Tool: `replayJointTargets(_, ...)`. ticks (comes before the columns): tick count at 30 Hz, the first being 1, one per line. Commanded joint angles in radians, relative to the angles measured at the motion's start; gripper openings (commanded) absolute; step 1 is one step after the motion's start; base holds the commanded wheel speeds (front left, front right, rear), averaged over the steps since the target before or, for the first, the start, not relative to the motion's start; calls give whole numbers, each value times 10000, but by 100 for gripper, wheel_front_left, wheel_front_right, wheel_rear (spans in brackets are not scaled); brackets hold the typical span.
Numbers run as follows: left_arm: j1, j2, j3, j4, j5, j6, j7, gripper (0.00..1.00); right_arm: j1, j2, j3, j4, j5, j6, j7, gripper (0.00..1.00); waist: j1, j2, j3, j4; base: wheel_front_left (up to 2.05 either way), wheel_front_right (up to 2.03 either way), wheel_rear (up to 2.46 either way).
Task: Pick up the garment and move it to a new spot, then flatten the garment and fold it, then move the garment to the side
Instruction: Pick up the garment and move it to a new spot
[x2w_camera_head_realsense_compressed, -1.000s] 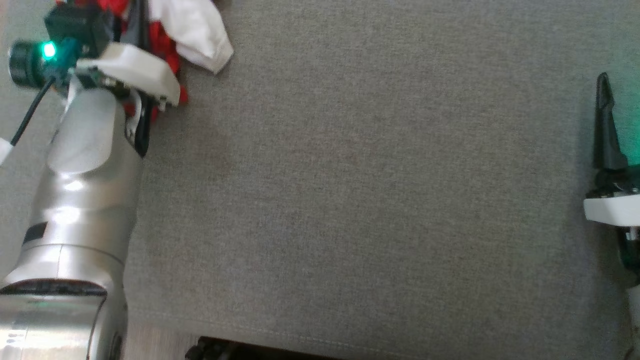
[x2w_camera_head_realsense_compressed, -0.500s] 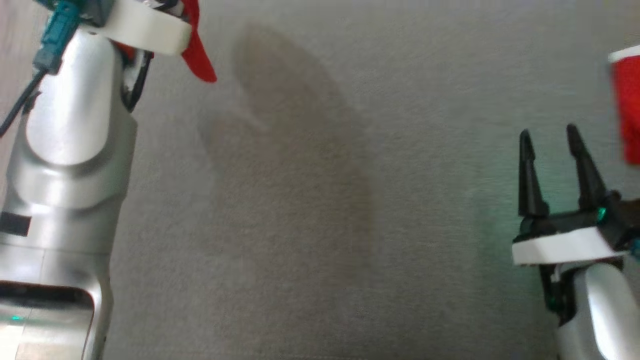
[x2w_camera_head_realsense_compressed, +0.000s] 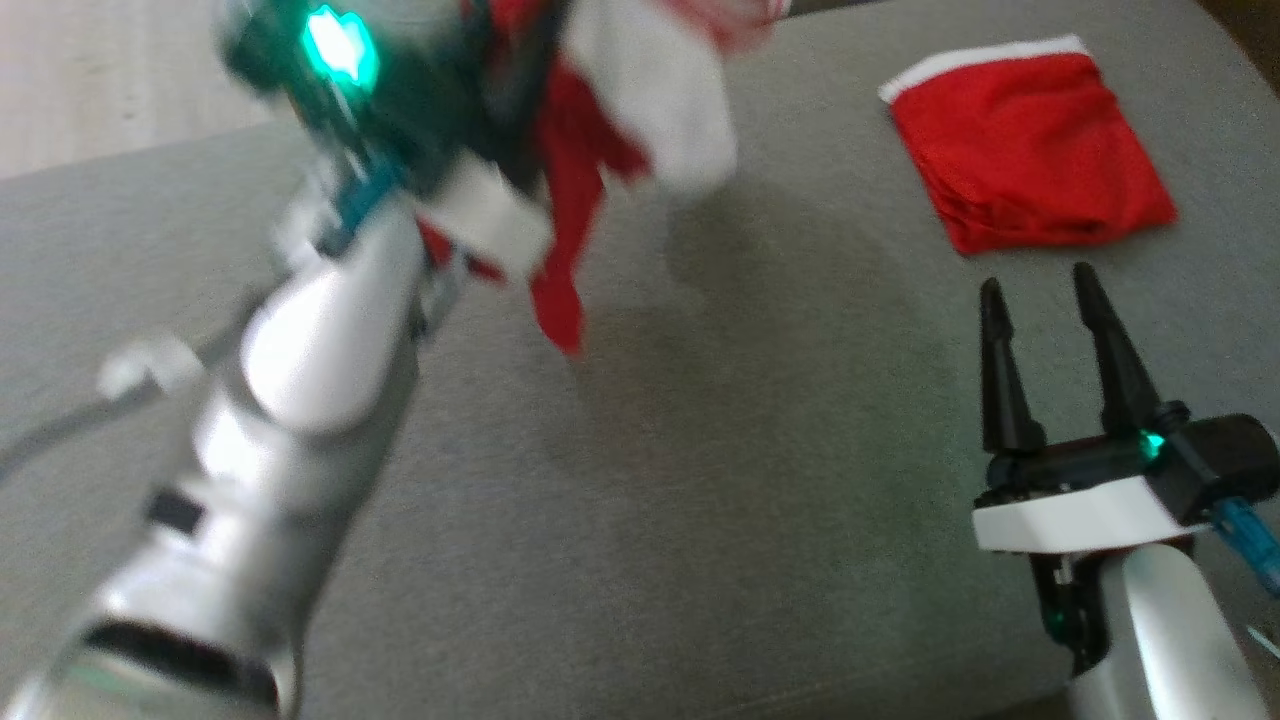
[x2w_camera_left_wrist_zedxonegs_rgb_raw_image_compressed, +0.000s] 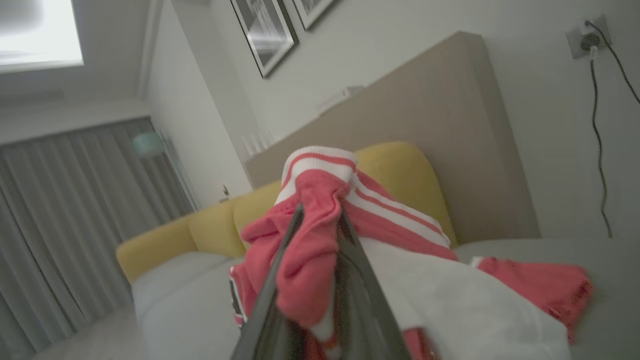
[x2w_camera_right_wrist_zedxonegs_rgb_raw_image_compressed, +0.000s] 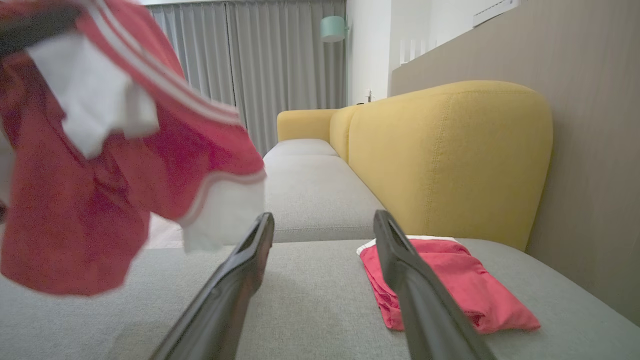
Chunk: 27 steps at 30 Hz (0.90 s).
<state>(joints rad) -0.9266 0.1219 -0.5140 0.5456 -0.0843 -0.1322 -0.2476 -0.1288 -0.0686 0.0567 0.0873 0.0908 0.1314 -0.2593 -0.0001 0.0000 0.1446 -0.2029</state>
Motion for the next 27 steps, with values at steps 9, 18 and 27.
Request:
replayJointTargets(9,3277,-245,-151,1853,-649,314,-130,4,24,178,948,-70,566,-7,-24,100,1,0,675,-796,0,0,0)
replayJointTargets(18,6041,-573,349,-315,-796,1218,-139,100,603,181,939,503,799,-7,-24,100,1,0,-377,416,0,0,0)
replayJointTargets(27,8769,-654,1652,-3368,-573,2004,-140,100,1831,182,203,723,603,-7,-24,100,1,0,-1886,2009,0,0,0)
